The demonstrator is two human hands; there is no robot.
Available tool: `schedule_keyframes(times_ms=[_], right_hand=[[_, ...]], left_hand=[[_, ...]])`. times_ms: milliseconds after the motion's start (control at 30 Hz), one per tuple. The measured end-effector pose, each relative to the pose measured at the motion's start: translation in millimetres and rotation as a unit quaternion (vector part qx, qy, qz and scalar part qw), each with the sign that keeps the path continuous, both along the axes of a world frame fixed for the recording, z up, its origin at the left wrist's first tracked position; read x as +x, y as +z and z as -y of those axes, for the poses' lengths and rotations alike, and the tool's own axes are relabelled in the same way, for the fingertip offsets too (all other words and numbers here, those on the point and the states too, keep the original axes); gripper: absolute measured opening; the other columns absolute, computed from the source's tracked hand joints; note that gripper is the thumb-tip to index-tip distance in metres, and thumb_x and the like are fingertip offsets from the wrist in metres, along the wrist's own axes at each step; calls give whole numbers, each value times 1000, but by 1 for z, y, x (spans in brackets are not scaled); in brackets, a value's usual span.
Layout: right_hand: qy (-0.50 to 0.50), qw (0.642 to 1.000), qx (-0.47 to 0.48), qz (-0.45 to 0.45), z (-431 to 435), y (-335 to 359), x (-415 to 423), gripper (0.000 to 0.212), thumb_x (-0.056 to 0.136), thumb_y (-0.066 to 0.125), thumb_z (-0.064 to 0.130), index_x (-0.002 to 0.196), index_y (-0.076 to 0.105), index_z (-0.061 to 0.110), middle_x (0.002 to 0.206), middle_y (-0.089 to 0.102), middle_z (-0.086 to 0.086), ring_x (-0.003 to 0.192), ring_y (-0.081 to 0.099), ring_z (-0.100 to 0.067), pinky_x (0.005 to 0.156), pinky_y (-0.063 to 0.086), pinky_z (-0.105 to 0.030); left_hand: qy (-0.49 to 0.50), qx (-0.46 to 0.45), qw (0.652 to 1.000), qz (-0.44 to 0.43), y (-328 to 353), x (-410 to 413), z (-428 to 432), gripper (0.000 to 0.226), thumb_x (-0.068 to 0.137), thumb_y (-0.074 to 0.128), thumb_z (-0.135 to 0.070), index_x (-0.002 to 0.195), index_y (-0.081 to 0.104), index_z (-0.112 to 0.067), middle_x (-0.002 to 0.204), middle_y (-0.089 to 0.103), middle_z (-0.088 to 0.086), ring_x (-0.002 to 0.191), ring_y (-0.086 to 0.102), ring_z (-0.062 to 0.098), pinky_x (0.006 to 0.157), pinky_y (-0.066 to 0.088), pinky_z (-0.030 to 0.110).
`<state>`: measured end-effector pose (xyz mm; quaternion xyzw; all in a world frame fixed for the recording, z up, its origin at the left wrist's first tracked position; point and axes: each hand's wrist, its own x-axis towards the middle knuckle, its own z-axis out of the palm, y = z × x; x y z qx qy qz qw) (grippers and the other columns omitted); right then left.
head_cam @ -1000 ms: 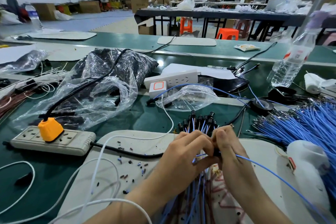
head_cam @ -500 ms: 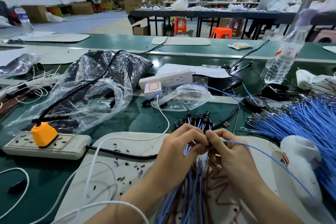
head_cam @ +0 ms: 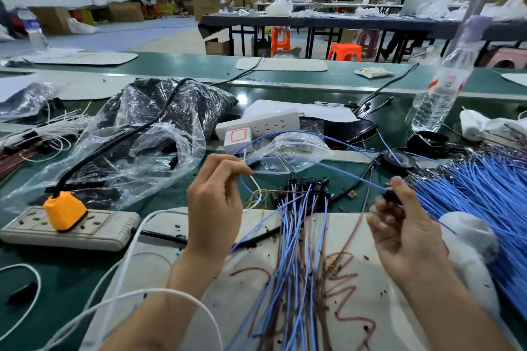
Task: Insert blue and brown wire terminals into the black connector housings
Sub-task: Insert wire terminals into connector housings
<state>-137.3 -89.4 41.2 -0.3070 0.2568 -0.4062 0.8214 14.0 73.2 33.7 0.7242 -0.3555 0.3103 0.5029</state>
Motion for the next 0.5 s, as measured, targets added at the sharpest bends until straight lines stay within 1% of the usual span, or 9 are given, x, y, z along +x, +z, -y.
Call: schedule_keyframes(times_ms=[67,100,167,233,300,367,433,467,500], right_hand=[[-29,1000,8,-3,6,2,-2,22,81,67,22,68,50,15,48,53,2,38,41,-4,35,34,-14],[-40,999,11,-6,7,2,-2,23,83,66,22,68,50,15,48,53,2,38,41,-4,35,34,-14],[-55,998,16,-8,10,0,-3,23,85,66,21,69,51,16,48,53,2,37,40,-4,36,33,-14],[-68,997,20,-13,13,-2,-3,22,88,64,20,70,51,16,47,53,2,36,39,-4,36,33,-14],[-80,996,22,-21,14,-3,-4,20,89,65,20,73,53,15,47,54,2,36,39,-4,36,33,-15],[-91,995,23,-29,15,-5,-5,18,87,66,19,75,55,14,47,54,2,37,41,-4,36,34,-15],[-99,994,21,-38,15,-6,-4,17,87,67,18,75,55,14,48,55,2,38,43,-5,36,35,-15],[-101,994,18,-43,14,-7,-4,18,87,67,17,75,54,14,48,55,2,38,44,-4,37,35,-15],[-102,994,15,-45,14,-8,-3,18,87,67,17,75,54,14,48,55,2,38,45,-4,37,35,-14]], left_hand=[[-27,-24,999,-16,1,-3,1,22,82,51,8,81,69,-5,88,62,4,80,58,10,77,42,12],[-52,-23,998,-12,2,-6,2,20,84,50,4,85,70,-3,91,62,6,82,59,9,79,43,13],[-110,-17,994,7,3,-14,4,25,88,48,-5,100,69,1,103,59,8,87,62,5,84,44,14],[-127,-31,991,15,4,-16,5,31,90,45,-10,112,64,0,113,54,6,87,62,5,85,46,17],[-122,-72,990,-24,6,-12,4,33,91,44,-11,120,59,-6,120,49,0,85,62,10,82,48,23],[-124,-102,984,-75,5,-7,2,37,91,46,-8,127,51,-12,128,42,-7,88,59,12,83,49,23],[-137,-99,980,-107,2,-5,1,42,91,46,-6,132,46,-15,134,38,-9,88,61,18,82,51,24],[-145,-87,979,-115,1,-5,2,44,91,47,-4,133,45,-16,135,38,-7,85,62,19,80,52,24],[-150,-69,979,-116,-1,-4,2,46,91,47,2,133,47,-16,135,42,-2,79,63,15,76,52,21]])
